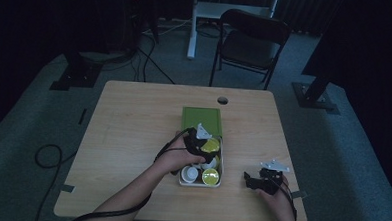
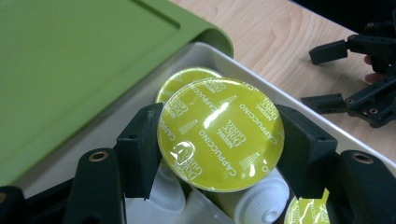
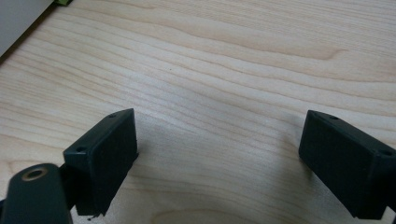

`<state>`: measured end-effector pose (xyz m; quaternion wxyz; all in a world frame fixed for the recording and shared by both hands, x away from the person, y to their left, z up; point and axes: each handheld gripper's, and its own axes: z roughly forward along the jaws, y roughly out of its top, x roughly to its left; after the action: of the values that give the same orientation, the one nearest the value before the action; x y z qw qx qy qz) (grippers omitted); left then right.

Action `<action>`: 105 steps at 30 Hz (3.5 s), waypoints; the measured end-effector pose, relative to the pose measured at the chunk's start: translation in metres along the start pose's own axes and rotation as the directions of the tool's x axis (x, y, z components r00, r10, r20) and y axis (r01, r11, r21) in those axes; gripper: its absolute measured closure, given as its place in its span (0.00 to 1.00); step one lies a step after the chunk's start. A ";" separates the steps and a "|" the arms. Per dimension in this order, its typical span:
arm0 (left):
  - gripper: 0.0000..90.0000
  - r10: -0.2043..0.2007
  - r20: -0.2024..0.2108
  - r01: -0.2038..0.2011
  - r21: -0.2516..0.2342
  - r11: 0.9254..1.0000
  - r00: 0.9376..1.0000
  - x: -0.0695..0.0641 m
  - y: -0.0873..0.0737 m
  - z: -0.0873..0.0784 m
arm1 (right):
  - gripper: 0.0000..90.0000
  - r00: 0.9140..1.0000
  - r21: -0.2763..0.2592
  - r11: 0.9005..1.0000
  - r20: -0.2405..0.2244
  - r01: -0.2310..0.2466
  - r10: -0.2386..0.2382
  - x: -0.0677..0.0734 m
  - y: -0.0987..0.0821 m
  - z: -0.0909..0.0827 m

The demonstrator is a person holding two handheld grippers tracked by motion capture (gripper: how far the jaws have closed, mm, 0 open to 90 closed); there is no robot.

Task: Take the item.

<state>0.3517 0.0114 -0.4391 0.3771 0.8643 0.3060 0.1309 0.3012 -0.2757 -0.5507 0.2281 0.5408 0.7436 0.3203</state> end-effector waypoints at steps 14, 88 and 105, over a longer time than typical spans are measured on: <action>0.42 0.010 -0.002 -0.010 -0.023 1.000 1.000 -0.005 0.001 -0.021 | 0.12 1.000 0.000 1.000 0.000 -0.001 0.001 0.000 0.000 0.000; 0.42 -0.284 -0.216 0.273 -0.082 0.959 0.934 0.107 -0.141 -0.105 | 0.12 1.000 0.001 1.000 0.000 -0.001 0.001 0.000 0.000 0.000; 0.42 -0.372 -0.272 0.364 -0.081 0.928 0.887 0.128 -0.194 -0.110 | 0.12 1.000 0.001 1.000 0.000 -0.001 0.001 0.000 0.000 0.000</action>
<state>0.3176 0.2569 -0.5065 0.3594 0.7576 0.5131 0.1833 0.3011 -0.2757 -0.5507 0.2275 0.5412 0.7435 0.3201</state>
